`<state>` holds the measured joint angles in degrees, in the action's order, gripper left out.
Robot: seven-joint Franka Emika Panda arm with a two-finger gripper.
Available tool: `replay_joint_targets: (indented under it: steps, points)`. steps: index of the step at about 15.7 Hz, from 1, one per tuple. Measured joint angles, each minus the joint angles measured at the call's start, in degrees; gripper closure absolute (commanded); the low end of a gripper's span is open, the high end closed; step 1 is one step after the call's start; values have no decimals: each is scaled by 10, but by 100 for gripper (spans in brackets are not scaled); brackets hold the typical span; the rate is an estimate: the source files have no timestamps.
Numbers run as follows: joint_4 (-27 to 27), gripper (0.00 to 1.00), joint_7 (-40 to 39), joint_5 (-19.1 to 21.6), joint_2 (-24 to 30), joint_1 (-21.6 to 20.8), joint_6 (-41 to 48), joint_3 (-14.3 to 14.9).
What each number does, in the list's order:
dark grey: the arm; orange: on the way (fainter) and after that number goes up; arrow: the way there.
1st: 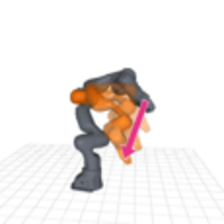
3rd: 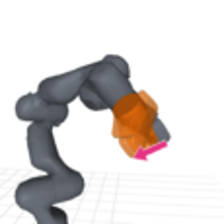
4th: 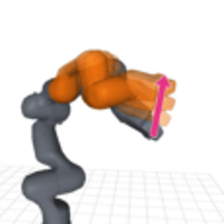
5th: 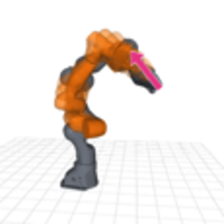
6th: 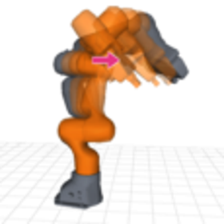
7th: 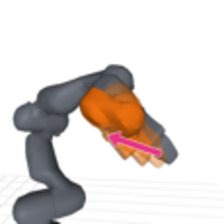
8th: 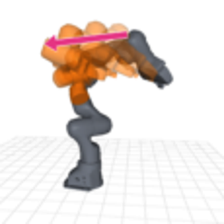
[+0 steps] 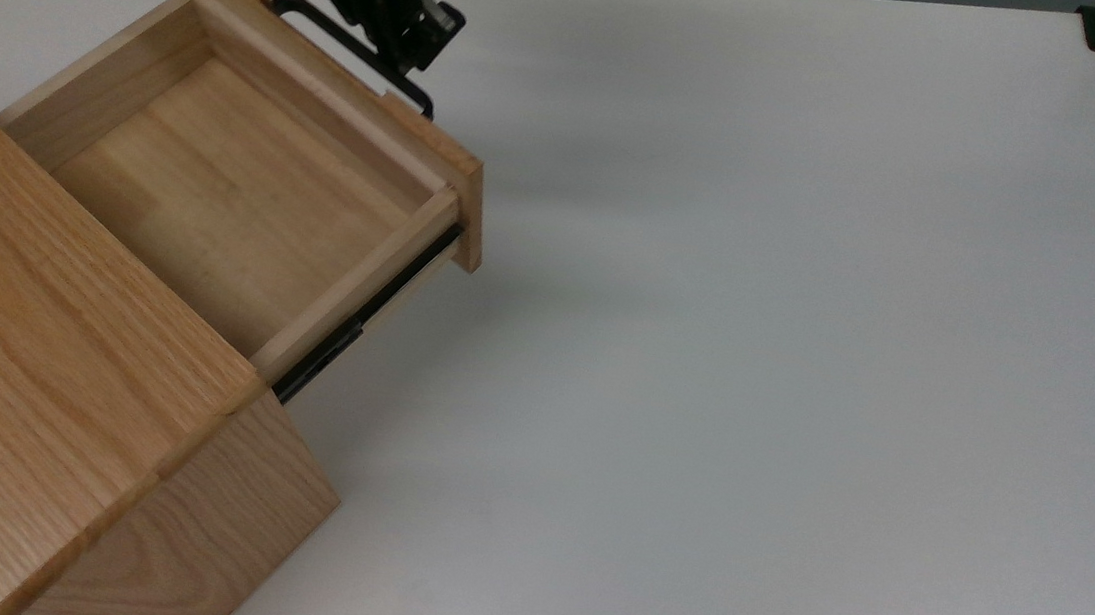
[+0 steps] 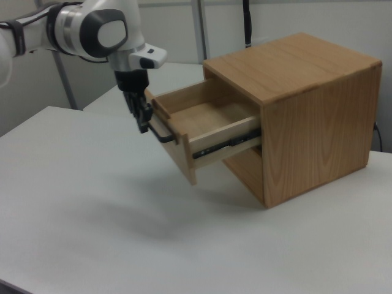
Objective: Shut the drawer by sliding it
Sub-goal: 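Move the gripper down to the open drawer's front panel near the handle, then push the drawer front with the gripper into the wooden cabinet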
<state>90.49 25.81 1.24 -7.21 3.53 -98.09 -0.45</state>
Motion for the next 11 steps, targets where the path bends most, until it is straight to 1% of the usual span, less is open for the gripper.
replay_joint_targets:
  steps: [3,7,9,11]
  points:
    - [-7,91,8,-15,-16,1,-66,10]
    - [-56,91,20,-53,-58,5,-123,21]
    - [-77,91,20,-79,-77,12,-157,22]
    - [-85,91,20,-120,-93,15,-190,22]
